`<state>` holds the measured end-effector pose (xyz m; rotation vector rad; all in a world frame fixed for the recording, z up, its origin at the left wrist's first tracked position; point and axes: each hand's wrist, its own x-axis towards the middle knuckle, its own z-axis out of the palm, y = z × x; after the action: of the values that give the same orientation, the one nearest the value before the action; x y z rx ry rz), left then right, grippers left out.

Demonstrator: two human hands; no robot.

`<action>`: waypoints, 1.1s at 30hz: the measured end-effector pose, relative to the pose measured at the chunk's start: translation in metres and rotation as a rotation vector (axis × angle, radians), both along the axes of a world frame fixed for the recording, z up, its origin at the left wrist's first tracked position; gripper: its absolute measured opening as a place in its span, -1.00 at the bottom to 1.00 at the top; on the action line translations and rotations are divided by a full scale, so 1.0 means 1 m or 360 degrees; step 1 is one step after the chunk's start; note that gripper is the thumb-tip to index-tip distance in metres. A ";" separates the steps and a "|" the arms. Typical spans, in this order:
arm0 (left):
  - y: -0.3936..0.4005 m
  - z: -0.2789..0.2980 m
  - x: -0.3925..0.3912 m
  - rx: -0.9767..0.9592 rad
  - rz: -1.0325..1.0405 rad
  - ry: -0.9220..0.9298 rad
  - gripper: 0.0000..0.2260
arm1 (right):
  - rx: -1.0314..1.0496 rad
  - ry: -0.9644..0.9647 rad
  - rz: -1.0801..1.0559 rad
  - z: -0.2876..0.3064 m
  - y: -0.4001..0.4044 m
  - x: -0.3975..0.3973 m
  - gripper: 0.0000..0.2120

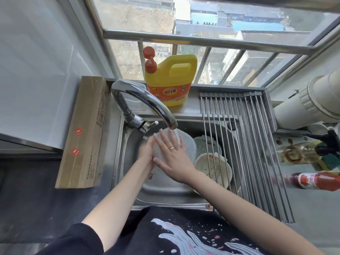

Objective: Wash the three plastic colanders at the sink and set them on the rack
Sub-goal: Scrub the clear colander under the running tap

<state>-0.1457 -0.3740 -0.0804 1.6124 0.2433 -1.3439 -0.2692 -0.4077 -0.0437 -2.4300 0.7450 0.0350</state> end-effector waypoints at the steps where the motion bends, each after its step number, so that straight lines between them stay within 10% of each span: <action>1: 0.001 -0.001 0.000 -0.0007 0.0021 0.0059 -0.57 | 0.0025 -0.0035 0.0029 -0.002 -0.005 -0.009 -0.36; 7: 0.001 -0.022 -0.010 0.0022 0.0064 0.0260 -0.49 | 0.0169 0.0194 -0.0584 -0.010 -0.023 -0.014 -0.50; 16: -0.012 0.021 0.007 0.0090 -0.0072 -0.0757 -0.65 | 0.0293 -0.0096 -0.0830 -0.006 -0.007 0.036 -0.37; 23: -0.021 0.017 -0.020 0.0261 0.0359 -0.0180 -0.63 | 0.0123 -0.0318 -0.0206 -0.002 -0.009 -0.021 -0.47; 33: -0.007 0.018 0.008 -0.0189 -0.0108 0.0152 -0.57 | -0.0097 0.0070 -0.0199 0.017 -0.054 -0.013 -0.45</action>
<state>-0.1378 -0.3811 -0.0625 1.4709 0.1640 -1.4617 -0.2818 -0.4621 -0.0271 -2.4419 0.9291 0.0168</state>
